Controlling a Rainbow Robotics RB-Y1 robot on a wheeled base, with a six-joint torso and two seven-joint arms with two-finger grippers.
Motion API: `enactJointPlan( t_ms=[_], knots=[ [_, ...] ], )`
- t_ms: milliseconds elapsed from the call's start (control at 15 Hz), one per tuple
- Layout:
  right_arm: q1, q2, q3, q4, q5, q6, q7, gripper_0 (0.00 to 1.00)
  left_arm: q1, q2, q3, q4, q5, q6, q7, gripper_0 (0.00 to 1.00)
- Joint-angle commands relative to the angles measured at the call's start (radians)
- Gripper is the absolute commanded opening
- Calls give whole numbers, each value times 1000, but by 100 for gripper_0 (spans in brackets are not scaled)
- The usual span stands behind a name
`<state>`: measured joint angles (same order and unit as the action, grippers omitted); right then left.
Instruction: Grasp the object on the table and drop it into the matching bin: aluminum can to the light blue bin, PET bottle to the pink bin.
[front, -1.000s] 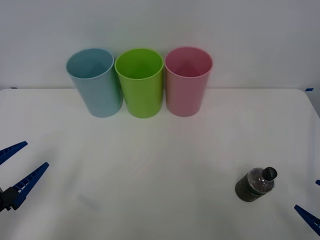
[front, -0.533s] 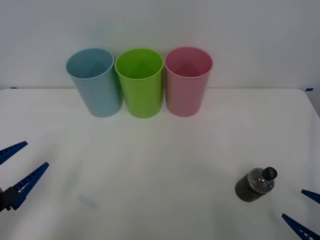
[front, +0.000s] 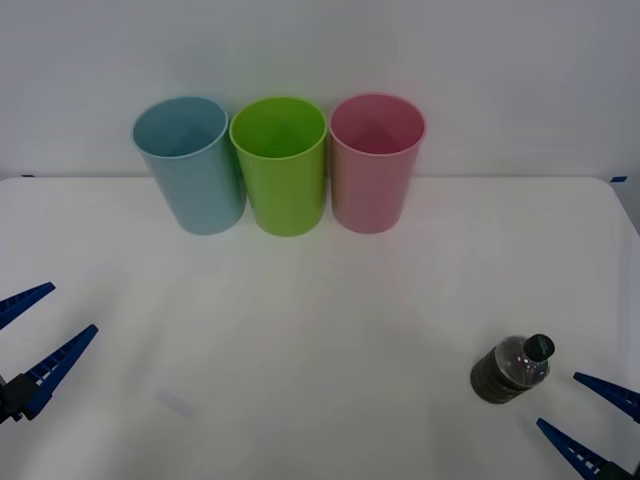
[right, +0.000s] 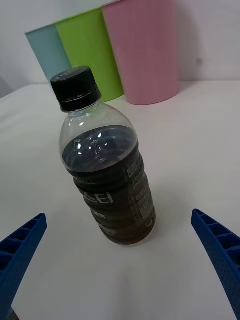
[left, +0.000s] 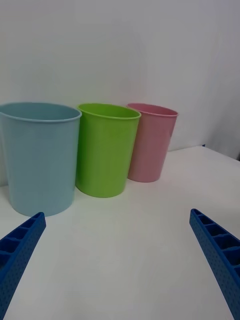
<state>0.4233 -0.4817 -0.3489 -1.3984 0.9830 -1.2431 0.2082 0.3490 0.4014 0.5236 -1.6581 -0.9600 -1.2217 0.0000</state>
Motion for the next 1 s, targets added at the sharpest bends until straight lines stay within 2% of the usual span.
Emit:
enactJointPlan(
  t_ms=[67,467,1000],
  knots=[
    [-17,11,14,18,-7,13,30,100,0,0,0,0,0,0,0,100],
    [-48,60,54,18,-7,67,77,100,0,0,0,0,0,0,0,100],
    [-78,91,107,18,-7,145,132,100,0,0,0,0,0,0,0,100]
  ],
)
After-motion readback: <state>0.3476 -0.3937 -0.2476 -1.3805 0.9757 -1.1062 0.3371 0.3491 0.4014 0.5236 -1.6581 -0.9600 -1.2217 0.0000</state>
